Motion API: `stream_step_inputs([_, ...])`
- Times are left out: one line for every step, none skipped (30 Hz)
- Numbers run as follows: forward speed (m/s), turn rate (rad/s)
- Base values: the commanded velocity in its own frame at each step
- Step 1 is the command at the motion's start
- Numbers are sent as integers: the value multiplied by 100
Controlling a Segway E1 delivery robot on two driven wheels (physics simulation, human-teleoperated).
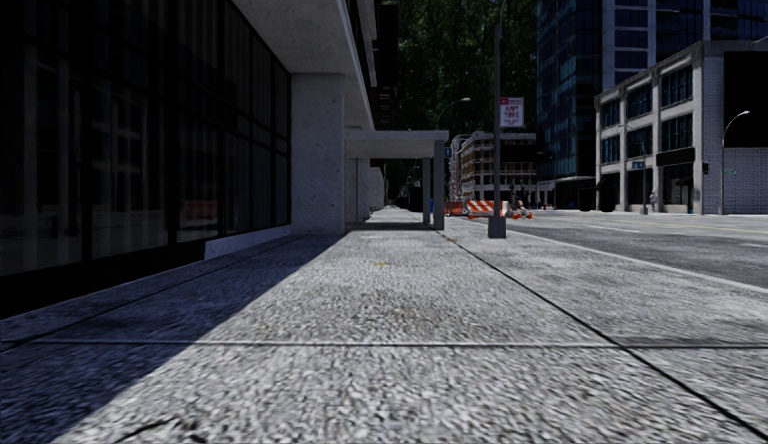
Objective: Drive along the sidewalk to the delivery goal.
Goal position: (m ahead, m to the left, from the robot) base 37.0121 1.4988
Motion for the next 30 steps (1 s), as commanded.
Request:
stream_step_inputs([200,0])
stream_step_inputs([200,0])
stream_step_inputs([200,0])
stream_step_inputs([200,0])
stream_step_inputs([200,0])
stream_step_inputs([200,0])
stream_step_inputs([200,0])
stream_step_inputs([200,0])
stream_step_inputs([200,0])
stream_step_inputs([200,0])
stream_step_inputs([200,0])
stream_step_inputs([200,0])
stream_step_inputs([200,0])
stream_step_inputs([200,0])
stream_step_inputs([200,0])
stream_step_inputs([200,0])
stream_step_inputs([200,0])
stream_step_inputs([200,0])
stream_step_inputs([200,0])
stream_step_inputs([200,0])
stream_step_inputs([200,0])
stream_step_inputs([200,0])
stream_step_inputs([200,0])
stream_step_inputs([200,0])
stream_step_inputs([200,0])
stream_step_inputs([200,0])
stream_step_inputs([200,0])
stream_step_inputs([200,0])
stream_step_inputs([200,0])
stream_step_inputs([200,0])
